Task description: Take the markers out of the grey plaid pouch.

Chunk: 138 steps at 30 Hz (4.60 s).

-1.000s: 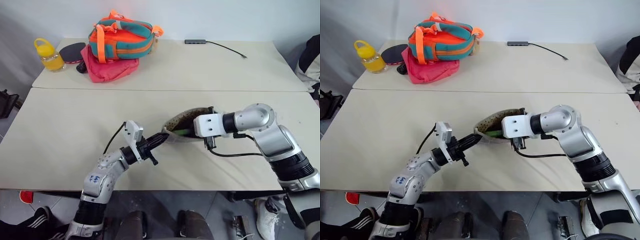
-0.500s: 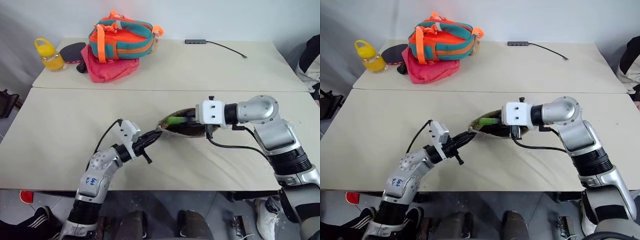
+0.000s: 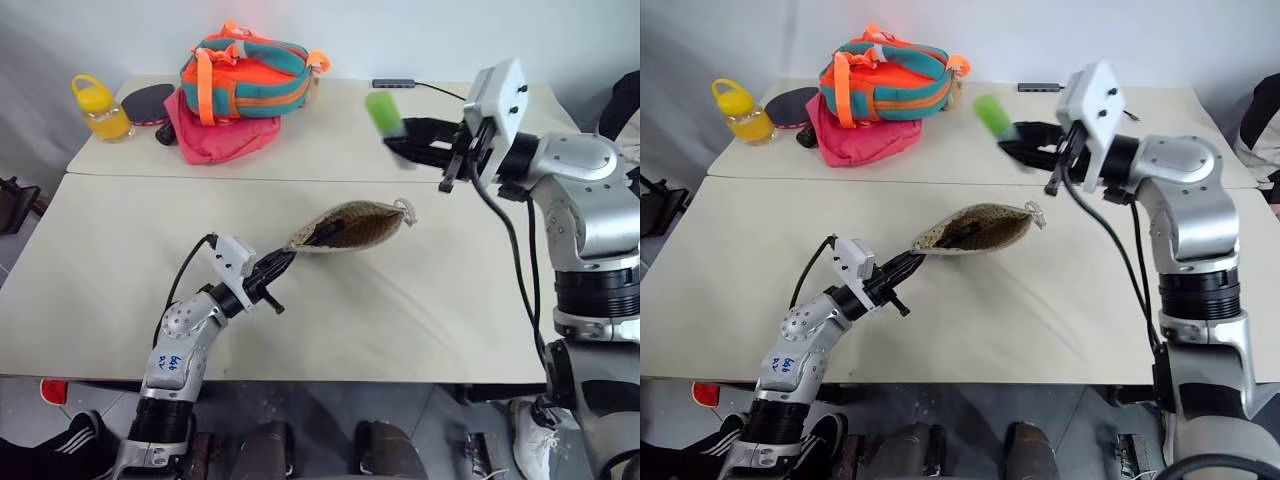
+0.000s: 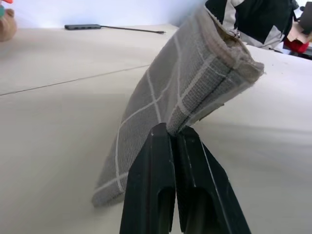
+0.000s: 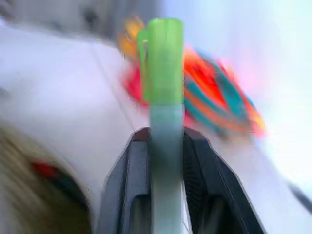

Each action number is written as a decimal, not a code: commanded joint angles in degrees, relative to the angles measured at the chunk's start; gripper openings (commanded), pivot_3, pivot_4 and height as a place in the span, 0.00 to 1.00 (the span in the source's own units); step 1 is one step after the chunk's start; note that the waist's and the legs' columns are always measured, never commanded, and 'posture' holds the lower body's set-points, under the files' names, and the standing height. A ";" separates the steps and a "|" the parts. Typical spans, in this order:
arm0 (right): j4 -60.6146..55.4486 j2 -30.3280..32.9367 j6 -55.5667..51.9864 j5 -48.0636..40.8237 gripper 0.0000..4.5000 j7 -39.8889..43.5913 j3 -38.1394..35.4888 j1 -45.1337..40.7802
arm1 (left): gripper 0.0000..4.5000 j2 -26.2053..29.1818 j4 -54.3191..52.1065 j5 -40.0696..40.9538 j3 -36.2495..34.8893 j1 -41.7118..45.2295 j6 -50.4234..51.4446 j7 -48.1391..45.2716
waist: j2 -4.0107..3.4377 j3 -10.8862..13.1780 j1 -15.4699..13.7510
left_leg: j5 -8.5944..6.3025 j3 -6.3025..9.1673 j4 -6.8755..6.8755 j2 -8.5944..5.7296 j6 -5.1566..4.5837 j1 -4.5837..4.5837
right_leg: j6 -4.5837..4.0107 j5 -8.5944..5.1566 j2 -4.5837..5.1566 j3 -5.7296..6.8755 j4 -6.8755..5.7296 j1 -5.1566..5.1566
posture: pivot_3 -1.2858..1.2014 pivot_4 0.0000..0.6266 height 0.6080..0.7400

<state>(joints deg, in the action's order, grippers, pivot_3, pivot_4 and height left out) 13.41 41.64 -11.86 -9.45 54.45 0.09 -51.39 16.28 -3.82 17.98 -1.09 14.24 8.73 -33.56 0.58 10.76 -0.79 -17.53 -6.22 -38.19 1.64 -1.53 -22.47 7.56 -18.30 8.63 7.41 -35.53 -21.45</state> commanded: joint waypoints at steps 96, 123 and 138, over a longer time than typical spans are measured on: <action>4.35 -10.75 7.61 23.62 0.63 13.71 29.73 -3.38 | 0.00 -1.68 3.89 22.98 -2.41 3.80 30.75 -7.92 | -0.05 0.03 1.20 | 0.05 -0.12 0.00 0.08 0.07 0.08 | 0.00 0.02 -0.08 -0.08 -0.10 -0.05 | 0.52 0.24 1.00; -14.04 -1.75 0.04 14.59 0.12 20.80 18.48 1.60 | 0.00 -3.48 2.55 18.75 -2.60 3.85 24.00 -4.51 | 0.01 0.00 2.12 | 0.08 0.00 0.06 0.06 0.09 0.06 | -0.01 0.02 -0.06 -0.02 -0.05 -0.01 | 0.52 0.24 1.00; -21.01 -5.46 -14.36 -5.55 0.12 17.55 5.67 -1.41 | 0.00 4.86 -2.68 4.41 -4.02 5.13 9.46 -0.09 | 0.00 0.00 2.26 | 0.06 0.00 0.13 0.09 0.10 0.06 | -0.01 0.02 -0.06 -0.01 -0.06 -0.07 | 0.52 0.24 1.00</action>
<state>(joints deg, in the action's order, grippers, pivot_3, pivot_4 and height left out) -4.98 36.30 -24.16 -11.72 72.82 8.30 -52.18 19.88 -4.22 24.42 -2.96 19.23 21.07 -34.99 0.58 10.76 1.46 -17.48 -6.22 -38.06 1.73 -1.43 -22.41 7.55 -18.27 8.57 7.40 -35.58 -21.52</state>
